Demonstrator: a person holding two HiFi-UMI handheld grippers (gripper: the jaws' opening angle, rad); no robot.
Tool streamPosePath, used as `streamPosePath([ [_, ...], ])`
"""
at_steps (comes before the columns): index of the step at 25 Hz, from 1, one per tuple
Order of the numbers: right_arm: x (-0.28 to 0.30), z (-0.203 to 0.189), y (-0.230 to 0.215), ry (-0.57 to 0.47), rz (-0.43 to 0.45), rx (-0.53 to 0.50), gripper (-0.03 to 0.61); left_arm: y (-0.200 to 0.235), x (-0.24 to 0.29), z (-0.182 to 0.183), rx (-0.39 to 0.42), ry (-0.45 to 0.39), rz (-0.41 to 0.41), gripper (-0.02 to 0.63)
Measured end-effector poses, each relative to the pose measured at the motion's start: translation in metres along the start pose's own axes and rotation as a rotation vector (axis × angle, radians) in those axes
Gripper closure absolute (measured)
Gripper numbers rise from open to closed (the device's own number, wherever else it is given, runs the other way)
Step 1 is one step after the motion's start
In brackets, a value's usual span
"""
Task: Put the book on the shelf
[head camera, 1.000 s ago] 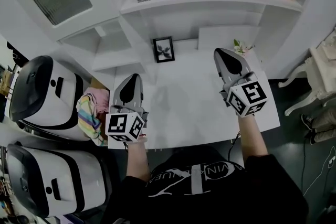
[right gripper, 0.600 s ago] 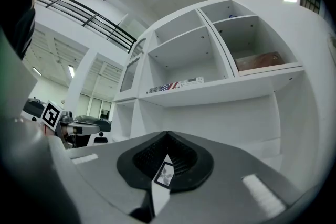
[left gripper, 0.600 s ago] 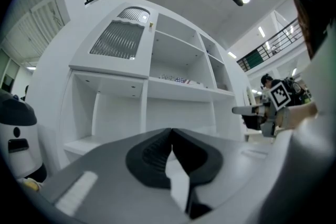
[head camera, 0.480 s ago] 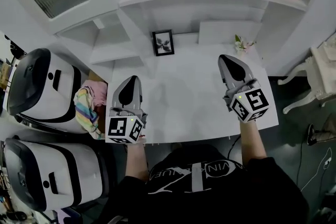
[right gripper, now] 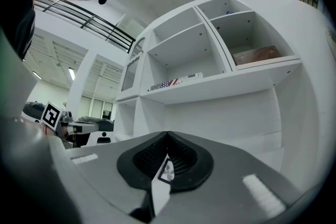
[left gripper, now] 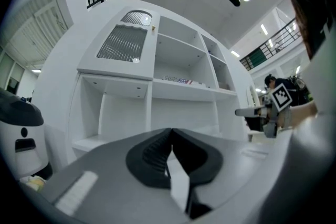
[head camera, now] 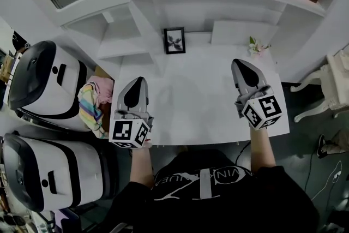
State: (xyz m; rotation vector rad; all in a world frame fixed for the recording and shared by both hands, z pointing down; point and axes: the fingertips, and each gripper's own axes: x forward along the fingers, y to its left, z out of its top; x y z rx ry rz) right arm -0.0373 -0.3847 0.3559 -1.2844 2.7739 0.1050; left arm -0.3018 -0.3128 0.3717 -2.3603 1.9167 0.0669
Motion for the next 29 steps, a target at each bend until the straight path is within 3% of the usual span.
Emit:
streamPosePath([
  [29,-0.001,-0.009,-0.013,0.005,0.0,0.032,0.574,0.004,-0.002,0.004,-0.002,-0.01,0.05,0.614],
])
